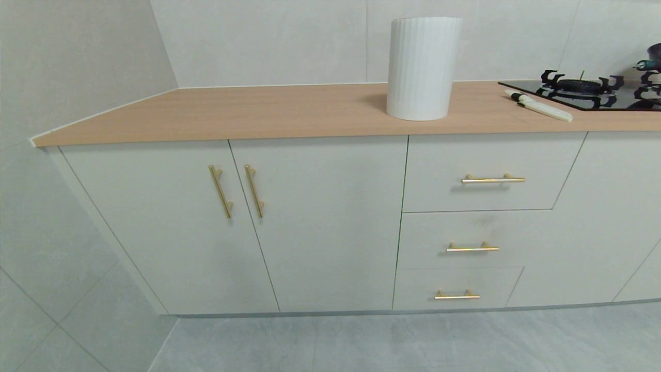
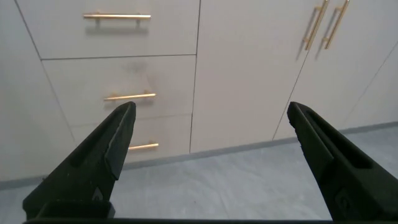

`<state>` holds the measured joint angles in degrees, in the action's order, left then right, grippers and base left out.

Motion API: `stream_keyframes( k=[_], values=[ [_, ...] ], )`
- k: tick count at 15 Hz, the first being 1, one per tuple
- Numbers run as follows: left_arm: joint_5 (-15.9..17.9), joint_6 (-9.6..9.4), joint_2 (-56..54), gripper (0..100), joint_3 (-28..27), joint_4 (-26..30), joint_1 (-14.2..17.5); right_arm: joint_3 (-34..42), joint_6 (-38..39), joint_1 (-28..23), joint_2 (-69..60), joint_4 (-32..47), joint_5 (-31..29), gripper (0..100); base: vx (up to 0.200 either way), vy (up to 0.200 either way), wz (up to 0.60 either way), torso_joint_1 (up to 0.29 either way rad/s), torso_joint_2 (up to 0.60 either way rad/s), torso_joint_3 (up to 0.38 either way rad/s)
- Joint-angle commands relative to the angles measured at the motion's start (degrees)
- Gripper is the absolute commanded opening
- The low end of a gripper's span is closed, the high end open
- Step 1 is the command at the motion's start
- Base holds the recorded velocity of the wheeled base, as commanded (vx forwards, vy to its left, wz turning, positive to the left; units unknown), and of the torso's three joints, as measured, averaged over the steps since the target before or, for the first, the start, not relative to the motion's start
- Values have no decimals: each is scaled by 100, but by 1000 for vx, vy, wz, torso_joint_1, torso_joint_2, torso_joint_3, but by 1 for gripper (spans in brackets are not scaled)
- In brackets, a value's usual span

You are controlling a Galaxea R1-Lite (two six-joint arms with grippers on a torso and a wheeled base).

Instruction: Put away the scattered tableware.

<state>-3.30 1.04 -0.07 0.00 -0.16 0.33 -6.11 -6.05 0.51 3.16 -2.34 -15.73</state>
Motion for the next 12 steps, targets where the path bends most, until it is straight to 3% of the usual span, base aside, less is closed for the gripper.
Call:
stream_keyframes(
  k=[1,4,8,9,10,11,12],
  values=[
    [-4,2,7,100,0,-2,2,611,121,-60,-316,-504,298,100,0,0,0,0,0,0],
    [-4,2,7,100,0,-2,2,611,394,-60,-316,-30,702,100,0,0,0,0,0,0],
    [-4,2,7,100,0,-2,2,611,543,-51,-316,-65,720,100,0,0,0,0,0,0],
    [-4,2,7,100,0,-2,2,611,596,-51,-316,-12,869,100,0,0,0,0,0,0],
    [-4,-68,7,100,0,-2,2,593,657,-51,-316,340,1406,100,0,0,0,0,0,0],
    [-4,-130,7,100,0,7,2,593,605,-51,-316,313,1573,100,0,0,0,0,0,0],
    [-4,-77,7,100,0,-2,2,611,543,-51,-316,252,1573,100,0,0,0,0,0,0]
  ],
)
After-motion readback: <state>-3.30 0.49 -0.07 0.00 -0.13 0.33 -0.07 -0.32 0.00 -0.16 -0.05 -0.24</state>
